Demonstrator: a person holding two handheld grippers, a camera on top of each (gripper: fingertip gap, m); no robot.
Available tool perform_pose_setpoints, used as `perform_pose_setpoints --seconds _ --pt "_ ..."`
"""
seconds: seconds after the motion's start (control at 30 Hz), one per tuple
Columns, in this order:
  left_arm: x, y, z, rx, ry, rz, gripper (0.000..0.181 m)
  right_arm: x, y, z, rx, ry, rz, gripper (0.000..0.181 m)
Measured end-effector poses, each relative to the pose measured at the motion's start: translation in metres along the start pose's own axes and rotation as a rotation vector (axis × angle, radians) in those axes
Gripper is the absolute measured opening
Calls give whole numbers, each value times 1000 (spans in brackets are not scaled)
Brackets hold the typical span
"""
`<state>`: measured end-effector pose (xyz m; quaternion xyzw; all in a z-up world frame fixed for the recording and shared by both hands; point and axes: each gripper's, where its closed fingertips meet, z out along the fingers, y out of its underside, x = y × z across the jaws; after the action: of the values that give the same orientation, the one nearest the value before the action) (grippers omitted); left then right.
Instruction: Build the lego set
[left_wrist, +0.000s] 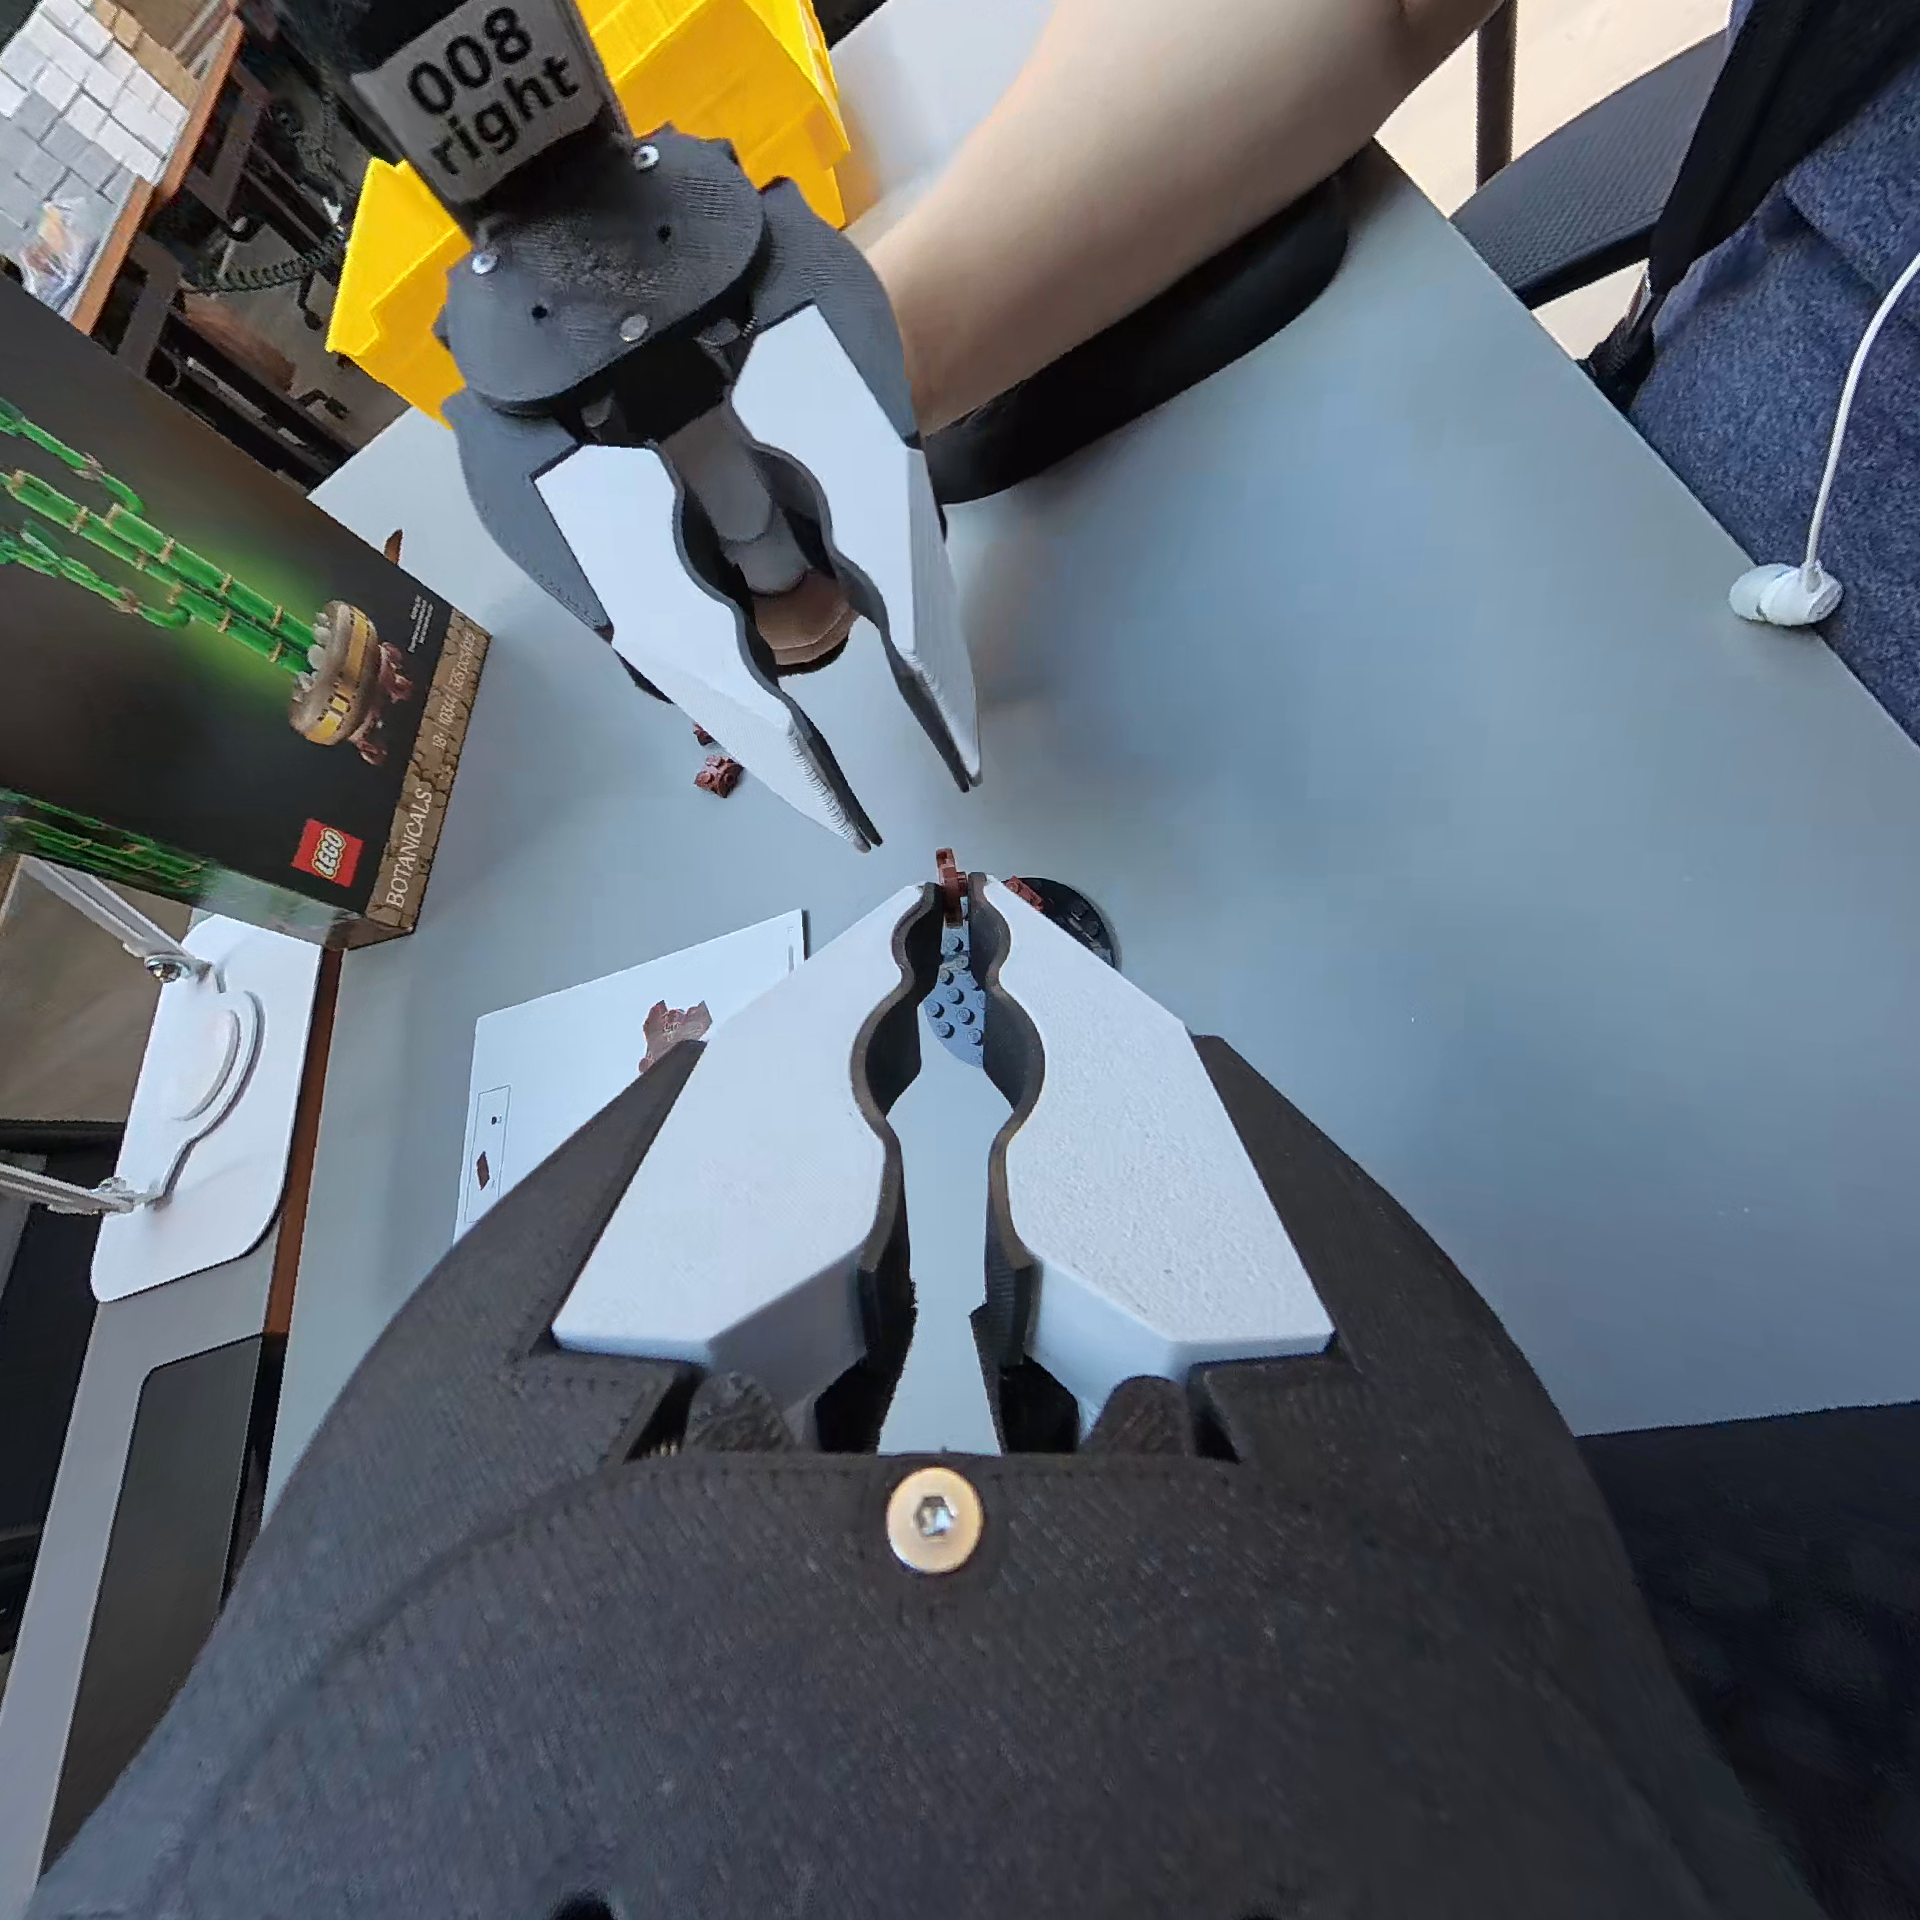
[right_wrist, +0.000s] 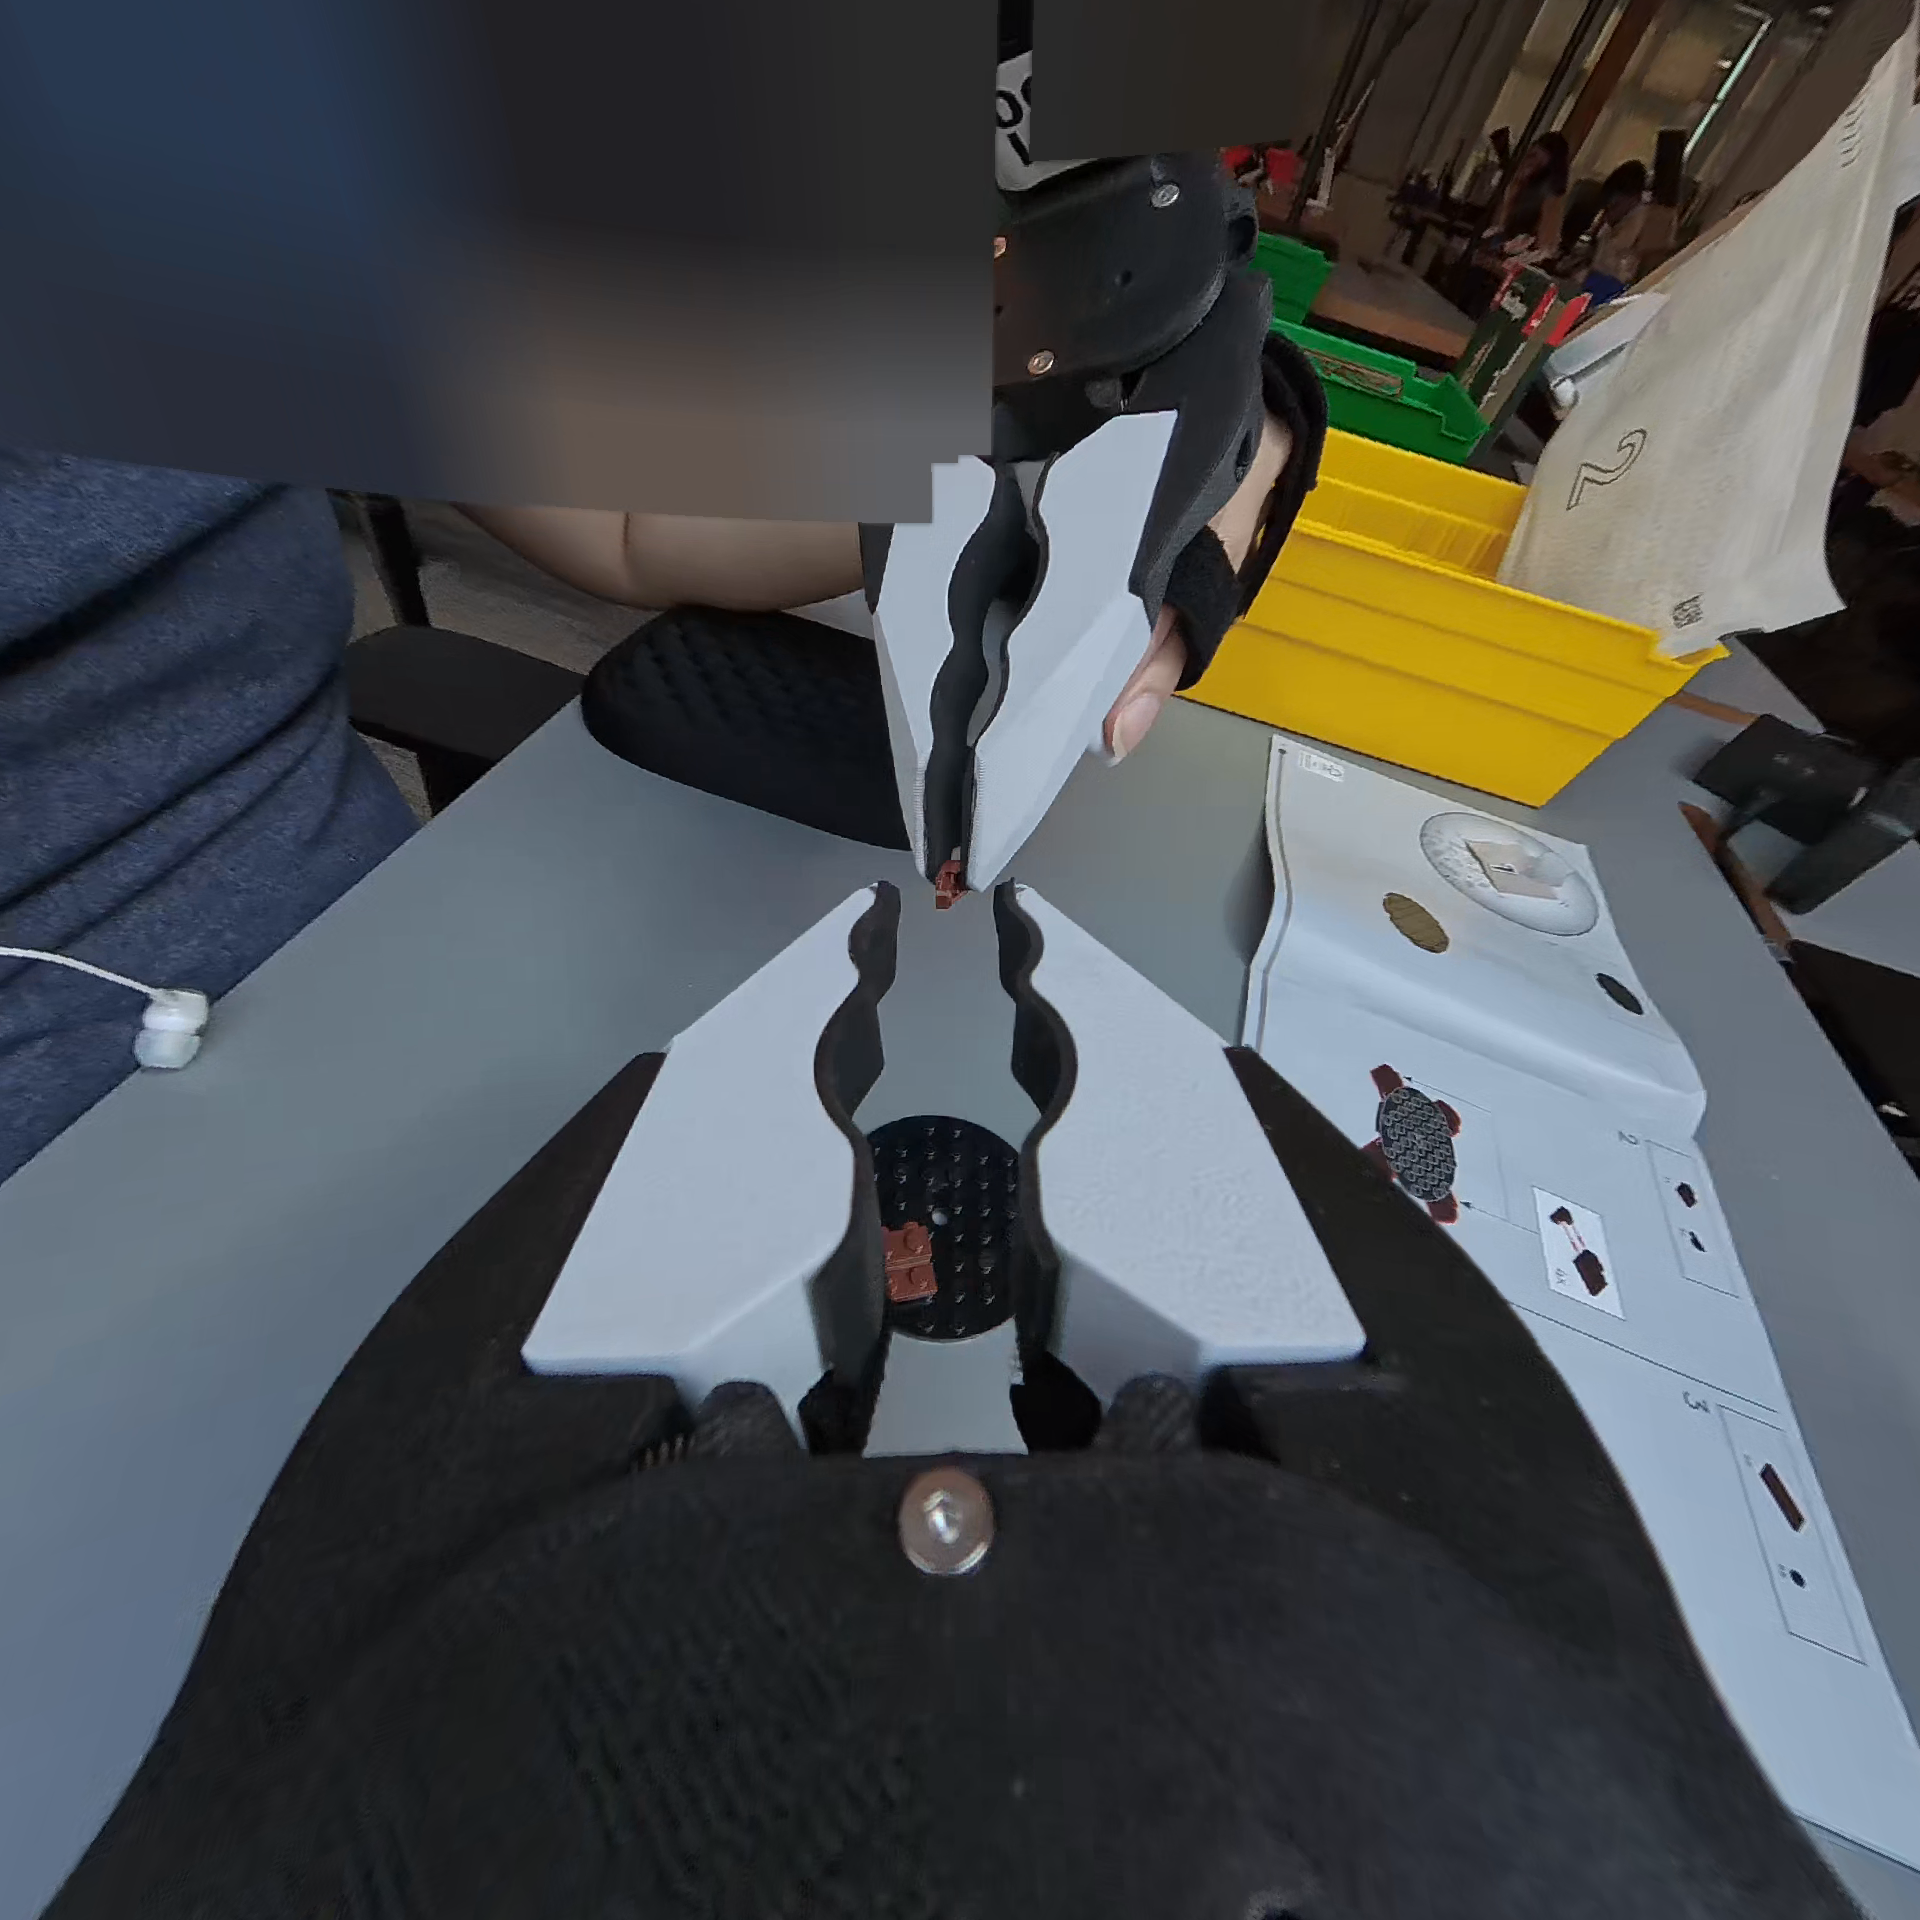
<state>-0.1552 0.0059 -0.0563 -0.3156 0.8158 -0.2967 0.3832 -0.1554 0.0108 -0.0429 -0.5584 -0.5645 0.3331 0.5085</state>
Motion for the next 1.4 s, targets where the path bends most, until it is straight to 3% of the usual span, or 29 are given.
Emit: perform_pose_setpoints --seconds 0.4,0.47,0.53,0.67,0.8,1.03,1.4 --pt "-10 0 3 47 -34 -99 2 9 8 5 -90 109 -80 2" --pt "-28 -4 -2 95 -142 -166 5 23 1 -3 -68 208 -102 2" --pt "-54 -8 -14 176 -291 -287 20 45 -11 -17 -28 376 -115 1" --pt "-78 -30 -32 357 -498 -490 14 66 -45 -46 96 663 -187 1" --pt "-88 -41 -34 370 -644 -507 12 64 -63 -52 147 745 -239 1" --pt "-93 -61 -32 495 -636 -581 5 59 -72 -53 147 818 -323 0" --pt "-95 -70 -32 609 -565 -672 3 58 -79 -54 132 905 -408 0"
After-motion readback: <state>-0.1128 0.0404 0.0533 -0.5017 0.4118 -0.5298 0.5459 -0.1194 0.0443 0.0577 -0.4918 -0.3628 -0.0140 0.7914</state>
